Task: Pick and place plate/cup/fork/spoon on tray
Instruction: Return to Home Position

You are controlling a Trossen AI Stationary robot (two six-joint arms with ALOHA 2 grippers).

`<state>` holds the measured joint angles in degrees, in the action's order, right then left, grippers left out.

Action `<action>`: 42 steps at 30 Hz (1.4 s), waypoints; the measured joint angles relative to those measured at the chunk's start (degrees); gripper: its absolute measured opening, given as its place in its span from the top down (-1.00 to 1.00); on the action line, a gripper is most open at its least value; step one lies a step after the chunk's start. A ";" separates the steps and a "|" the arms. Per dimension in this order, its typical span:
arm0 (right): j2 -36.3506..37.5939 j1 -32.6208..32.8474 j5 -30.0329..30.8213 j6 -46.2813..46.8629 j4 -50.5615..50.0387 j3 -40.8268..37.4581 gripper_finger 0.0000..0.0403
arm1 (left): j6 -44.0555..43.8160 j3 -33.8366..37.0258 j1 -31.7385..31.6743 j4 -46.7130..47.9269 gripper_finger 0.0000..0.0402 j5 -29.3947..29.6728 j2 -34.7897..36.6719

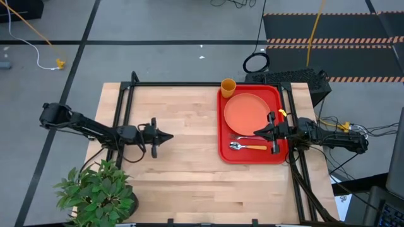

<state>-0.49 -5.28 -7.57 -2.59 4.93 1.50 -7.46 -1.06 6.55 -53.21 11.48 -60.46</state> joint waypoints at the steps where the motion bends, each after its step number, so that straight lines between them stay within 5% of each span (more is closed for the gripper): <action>1: 0.00 0.00 0.02 0.00 0.00 0.00 1.00 | 0.22 0.48 0.00 -0.61 0.98 -0.53 0.73; 26: -0.02 0.02 0.04 0.00 0.07 0.00 1.00 | 12.04 0.52 2.09 26.27 0.94 -2.93 38.02; 42: -0.02 0.02 0.02 0.00 0.07 0.00 1.00 | 12.30 0.50 1.99 47.25 0.96 -2.48 59.33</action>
<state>-0.51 -5.26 -7.55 -2.59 4.99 1.50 4.84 -0.56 8.54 -5.96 9.00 -1.13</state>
